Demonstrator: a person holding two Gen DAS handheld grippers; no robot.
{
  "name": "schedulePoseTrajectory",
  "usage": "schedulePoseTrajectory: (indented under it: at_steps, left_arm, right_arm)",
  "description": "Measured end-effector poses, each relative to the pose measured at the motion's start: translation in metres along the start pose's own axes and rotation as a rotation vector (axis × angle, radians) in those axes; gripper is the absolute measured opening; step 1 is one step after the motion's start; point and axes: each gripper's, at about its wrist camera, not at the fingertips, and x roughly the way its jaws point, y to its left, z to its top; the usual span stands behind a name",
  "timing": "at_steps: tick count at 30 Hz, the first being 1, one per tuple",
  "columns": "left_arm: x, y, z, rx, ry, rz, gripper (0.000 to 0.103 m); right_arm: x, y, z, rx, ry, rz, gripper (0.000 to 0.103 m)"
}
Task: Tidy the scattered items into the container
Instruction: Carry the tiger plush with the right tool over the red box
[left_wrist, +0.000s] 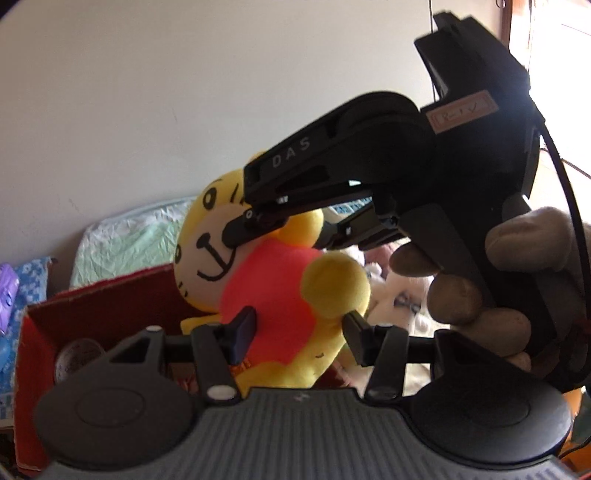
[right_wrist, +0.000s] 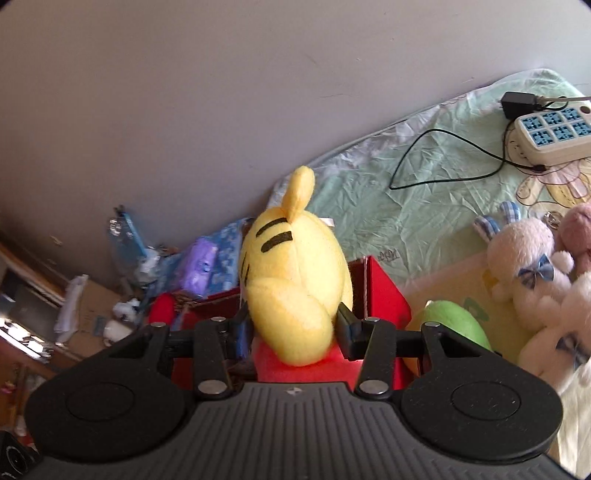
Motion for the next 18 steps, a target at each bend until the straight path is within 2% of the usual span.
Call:
schedulePoseTrajectory:
  at_steps: [2, 7, 10, 13, 18]
  left_arm:
    - [0.002, 0.015, -0.007, 0.003, 0.024, -0.041, 0.056]
    - [0.013, 0.042, -0.022, 0.030, 0.071, -0.115, 0.056]
    - [0.014, 0.049, -0.028, 0.037, 0.085, -0.152, 0.053]
    - [0.018, 0.056, -0.032, 0.038, 0.102, -0.163, 0.056]
    - [0.037, 0.062, -0.038, 0.027, 0.189, -0.171, 0.054]
  right_arm:
    - [0.006, 0.015, -0.010, -0.042, -0.024, -0.084, 0.047]
    - [0.018, 0.034, -0.019, -0.080, -0.061, -0.231, 0.047]
    - [0.029, 0.041, -0.024, -0.079, -0.046, -0.279, 0.047]
    - [0.035, 0.046, -0.028, -0.073, -0.059, -0.338, 0.047]
    - [0.051, 0.047, -0.035, -0.057, -0.035, -0.389, 0.047]
